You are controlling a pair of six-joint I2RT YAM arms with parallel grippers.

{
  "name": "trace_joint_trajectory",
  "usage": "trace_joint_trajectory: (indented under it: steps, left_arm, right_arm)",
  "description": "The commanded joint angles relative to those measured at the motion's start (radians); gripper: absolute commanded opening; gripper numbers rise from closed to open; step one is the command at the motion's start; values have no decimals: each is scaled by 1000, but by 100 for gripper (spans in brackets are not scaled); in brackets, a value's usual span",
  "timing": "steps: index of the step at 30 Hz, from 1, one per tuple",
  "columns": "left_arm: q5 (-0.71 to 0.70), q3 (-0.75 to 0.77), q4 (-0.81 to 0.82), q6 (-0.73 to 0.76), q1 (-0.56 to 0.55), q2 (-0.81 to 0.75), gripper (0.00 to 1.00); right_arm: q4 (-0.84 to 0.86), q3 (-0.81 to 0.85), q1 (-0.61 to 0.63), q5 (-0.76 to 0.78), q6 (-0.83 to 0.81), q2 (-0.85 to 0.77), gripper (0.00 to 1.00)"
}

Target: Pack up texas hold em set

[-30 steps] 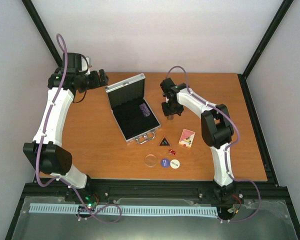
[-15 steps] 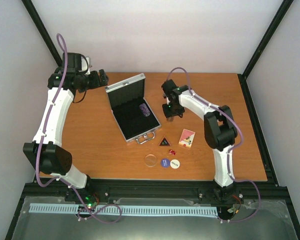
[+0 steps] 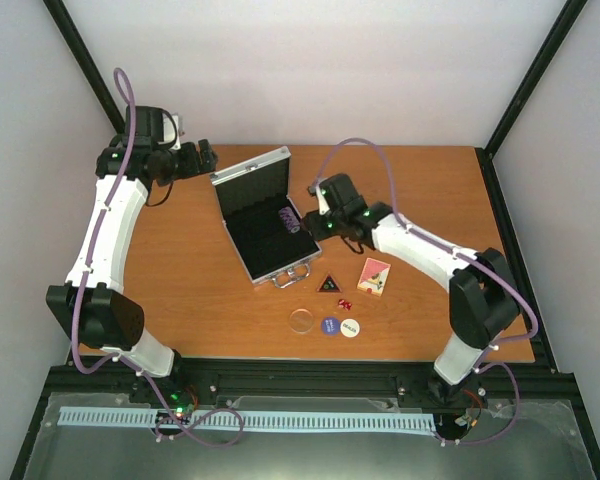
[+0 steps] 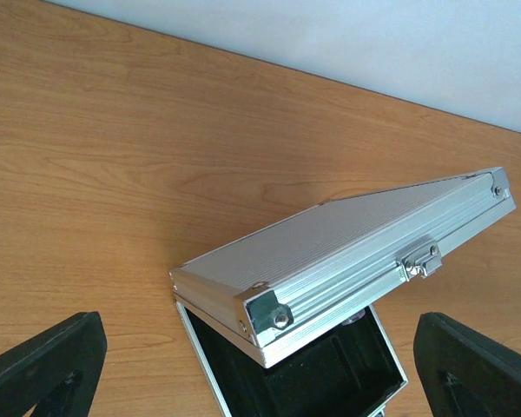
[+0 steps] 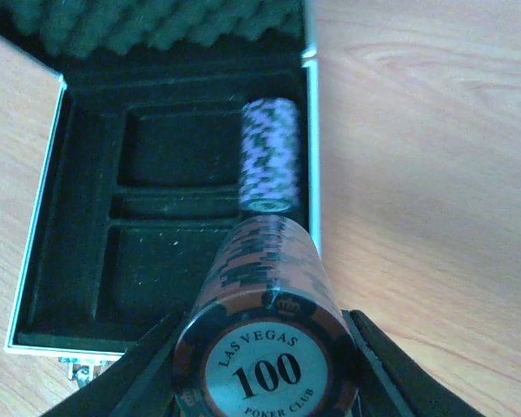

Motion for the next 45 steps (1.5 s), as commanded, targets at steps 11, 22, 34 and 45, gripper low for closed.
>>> trace_joint_trajectory:
  steps: [11,22,34,45]
  left_arm:
    - [16,-22,18,-11,-2,-4,100]
    - [17,-44,11,5,-2,-7,100]
    - [31,-52,16,2,-2,0,100]
    - [32,-71,19,-2,-2,1,100]
  right_arm:
    - [553,-186,81,241,8,72,3]
    - [628,-210,89,194,53,133,3]
    - [651,-177,108,201,74,208,3]
    - [778,-241,108,241,123,280,3]
